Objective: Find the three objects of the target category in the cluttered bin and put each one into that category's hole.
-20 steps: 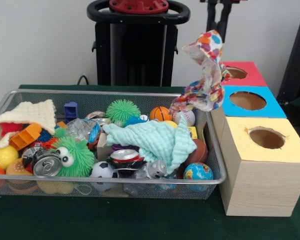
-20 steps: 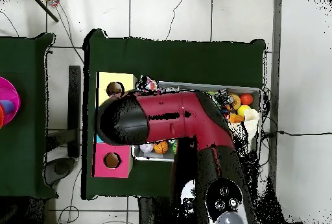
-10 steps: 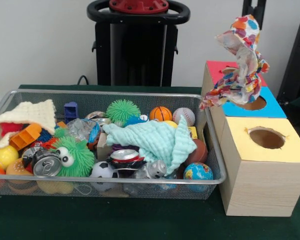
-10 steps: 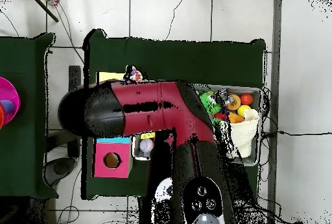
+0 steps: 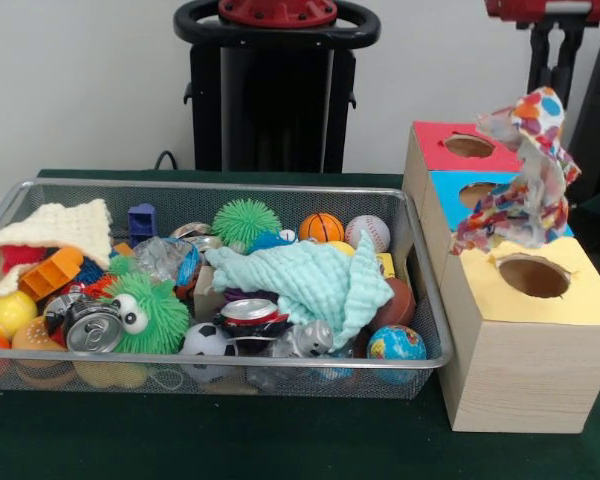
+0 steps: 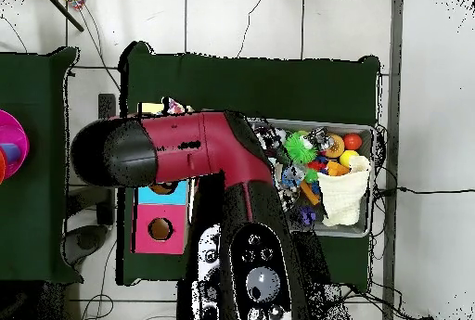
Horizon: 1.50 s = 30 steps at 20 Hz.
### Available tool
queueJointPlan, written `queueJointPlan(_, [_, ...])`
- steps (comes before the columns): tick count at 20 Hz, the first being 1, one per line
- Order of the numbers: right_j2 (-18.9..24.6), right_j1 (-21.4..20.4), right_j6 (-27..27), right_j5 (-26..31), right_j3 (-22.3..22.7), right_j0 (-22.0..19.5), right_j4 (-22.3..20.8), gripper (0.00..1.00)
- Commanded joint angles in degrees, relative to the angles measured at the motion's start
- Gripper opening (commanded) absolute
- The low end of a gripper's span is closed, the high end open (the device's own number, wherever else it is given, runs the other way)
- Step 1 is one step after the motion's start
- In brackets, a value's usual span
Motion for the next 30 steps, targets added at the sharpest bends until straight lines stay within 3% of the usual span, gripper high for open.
queueJointPlan(1, [-0.7, 9.6, 12.4, -7.3, -0.6, 0.2, 1.6, 0.0])
queueJointPlan(7, [-2.3, 13.0, 12.6, -9.3, -3.4, 2.5, 1.5, 0.0])
queueJointPlan(10, [-0.7, 14.0, 10.4, -9.5, -3.7, 2.0, 2.9, 0.0])
queueJointPlan(17, [1.7, 13.6, 8.0, -1.8, -5.0, 2.3, 7.0, 0.0])
queueJointPlan(21, [1.4, 16.0, 8.0, -3.5, -6.6, 2.7, 7.8, 0.0])
queueJointPlan(25, [-3.7, 16.7, 10.6, -2.2, -10.3, 5.7, 5.6, 0.0])
queueJointPlan(30, [-10.1, 19.1, 8.8, -4.2, -15.0, 7.1, 0.5, 0.0])
